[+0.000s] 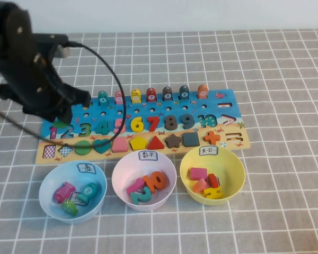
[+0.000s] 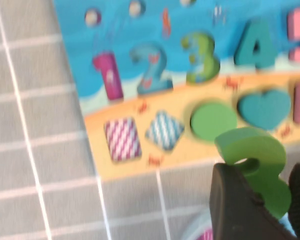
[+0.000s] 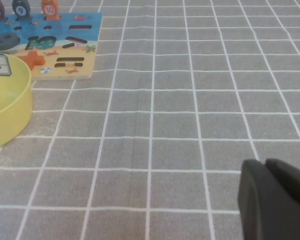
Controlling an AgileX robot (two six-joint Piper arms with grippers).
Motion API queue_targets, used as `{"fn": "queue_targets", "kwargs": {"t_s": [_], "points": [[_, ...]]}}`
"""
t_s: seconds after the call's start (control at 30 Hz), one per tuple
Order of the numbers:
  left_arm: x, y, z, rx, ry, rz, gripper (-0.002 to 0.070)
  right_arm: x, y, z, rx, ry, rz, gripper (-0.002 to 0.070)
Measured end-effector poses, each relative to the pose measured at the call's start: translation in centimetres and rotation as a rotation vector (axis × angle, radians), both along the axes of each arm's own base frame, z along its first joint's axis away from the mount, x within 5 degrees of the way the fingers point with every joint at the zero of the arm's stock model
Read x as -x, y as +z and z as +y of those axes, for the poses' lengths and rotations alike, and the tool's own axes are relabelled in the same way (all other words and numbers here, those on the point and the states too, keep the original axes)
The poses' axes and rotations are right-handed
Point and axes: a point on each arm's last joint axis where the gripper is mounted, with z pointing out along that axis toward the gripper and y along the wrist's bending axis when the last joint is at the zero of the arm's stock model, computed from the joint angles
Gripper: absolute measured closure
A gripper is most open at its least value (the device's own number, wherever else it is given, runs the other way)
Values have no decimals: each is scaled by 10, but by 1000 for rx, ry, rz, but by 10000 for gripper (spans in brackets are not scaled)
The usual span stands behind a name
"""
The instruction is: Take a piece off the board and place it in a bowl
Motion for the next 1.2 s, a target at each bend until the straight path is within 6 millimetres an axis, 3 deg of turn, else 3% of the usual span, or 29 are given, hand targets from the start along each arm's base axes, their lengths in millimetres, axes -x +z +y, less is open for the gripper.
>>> {"fn": "queue_targets", "kwargs": {"t_s": [0.4, 0.6, 0.9, 1.2], "points": [[102, 1, 25, 80, -31, -117, 490, 0, 0, 0, 0, 0, 0, 694], [134, -11, 30, 121, -76, -154, 490, 0, 0, 0, 0, 0, 0, 694], [147, -35, 18, 231, -249, -223, 490, 0, 0, 0, 0, 0, 0, 694], [147, -46, -23, 222, -542, -289, 490, 0, 0, 0, 0, 0, 0, 694]]}}
